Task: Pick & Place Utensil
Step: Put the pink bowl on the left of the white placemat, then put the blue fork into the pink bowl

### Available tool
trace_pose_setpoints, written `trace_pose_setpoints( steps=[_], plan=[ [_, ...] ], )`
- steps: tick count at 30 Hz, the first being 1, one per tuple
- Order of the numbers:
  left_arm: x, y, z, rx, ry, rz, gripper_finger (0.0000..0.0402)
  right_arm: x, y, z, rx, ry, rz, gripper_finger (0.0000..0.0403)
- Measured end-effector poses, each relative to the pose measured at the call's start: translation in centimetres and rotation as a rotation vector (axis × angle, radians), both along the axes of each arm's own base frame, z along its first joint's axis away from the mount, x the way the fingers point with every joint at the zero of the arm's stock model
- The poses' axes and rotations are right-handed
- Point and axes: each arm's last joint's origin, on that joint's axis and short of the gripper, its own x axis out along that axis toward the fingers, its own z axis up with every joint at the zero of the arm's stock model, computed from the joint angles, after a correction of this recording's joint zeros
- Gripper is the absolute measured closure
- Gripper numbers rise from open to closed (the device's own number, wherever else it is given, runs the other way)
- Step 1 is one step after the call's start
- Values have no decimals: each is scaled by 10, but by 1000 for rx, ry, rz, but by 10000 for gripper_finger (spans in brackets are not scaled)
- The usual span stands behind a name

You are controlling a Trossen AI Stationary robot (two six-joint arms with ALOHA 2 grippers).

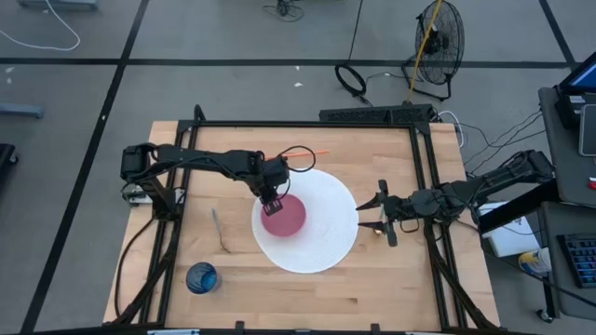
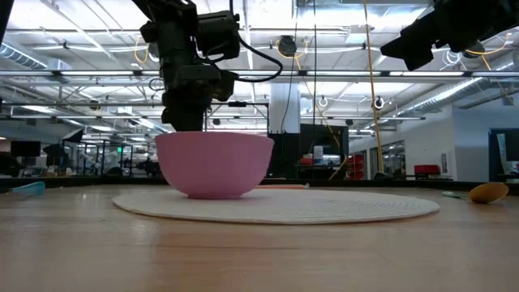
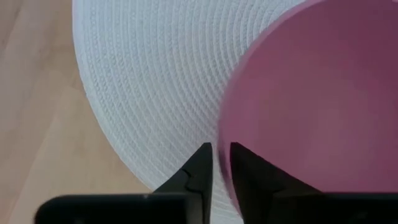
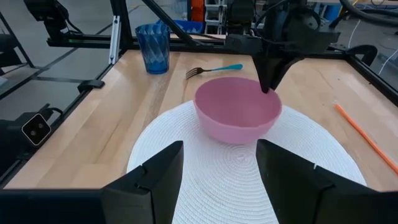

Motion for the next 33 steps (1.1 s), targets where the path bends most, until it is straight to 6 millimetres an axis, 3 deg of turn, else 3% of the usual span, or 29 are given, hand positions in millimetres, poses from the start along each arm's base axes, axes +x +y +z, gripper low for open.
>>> trace_pose_setpoints(
  steps=[11, 18, 21, 26, 30, 33],
  plan=[
    [2, 0, 3, 18, -22, -41, 269, 0, 0, 0, 0, 0, 0, 204],
    [-2, 3, 47, 161, -116, -52, 235, 0, 0, 0, 20, 7, -16, 205],
    [-18, 2, 78, 229, -194, -56, 230, -1, -2, -4, 33, 38, -81, 208],
    [-72, -12, 126, 314, -254, -46, 229, -4, -4, -11, 89, 118, -135, 210],
    [-114, -25, 132, 254, -212, 26, 229, -4, -4, -12, 98, 129, -141, 211],
    [-132, -31, 121, 188, -183, 187, 229, -3, -4, -10, 83, 100, -132, 211]
  ],
)
